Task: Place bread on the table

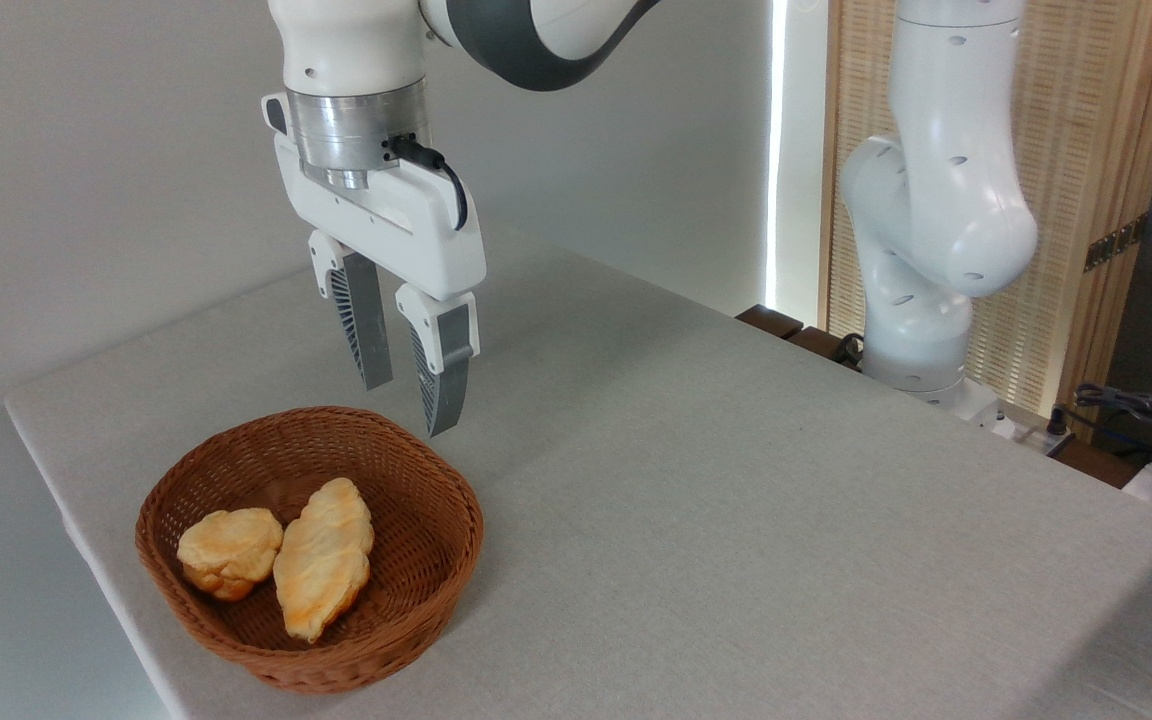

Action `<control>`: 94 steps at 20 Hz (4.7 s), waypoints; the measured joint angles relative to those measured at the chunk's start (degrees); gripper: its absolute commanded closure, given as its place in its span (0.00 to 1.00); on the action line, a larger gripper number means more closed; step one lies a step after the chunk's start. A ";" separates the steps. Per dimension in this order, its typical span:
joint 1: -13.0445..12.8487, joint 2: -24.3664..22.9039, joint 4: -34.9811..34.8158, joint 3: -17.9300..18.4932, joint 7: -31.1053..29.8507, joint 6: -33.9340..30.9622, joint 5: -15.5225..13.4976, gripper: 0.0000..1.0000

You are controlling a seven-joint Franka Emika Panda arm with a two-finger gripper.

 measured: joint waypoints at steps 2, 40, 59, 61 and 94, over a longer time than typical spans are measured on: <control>0.00 0.00 0.00 -0.01 0.25 -1.12 0.00 0.00; -0.65 2.38 -0.07 -0.68 0.24 -0.31 -2.97 0.00; -0.39 10.00 -1.38 -0.19 -15.96 15.24 -8.75 0.00; -0.56 11.50 -1.38 -0.36 -16.02 17.35 -8.78 0.00; -1.05 16.29 -1.01 -1.94 -16.02 19.42 -8.78 0.60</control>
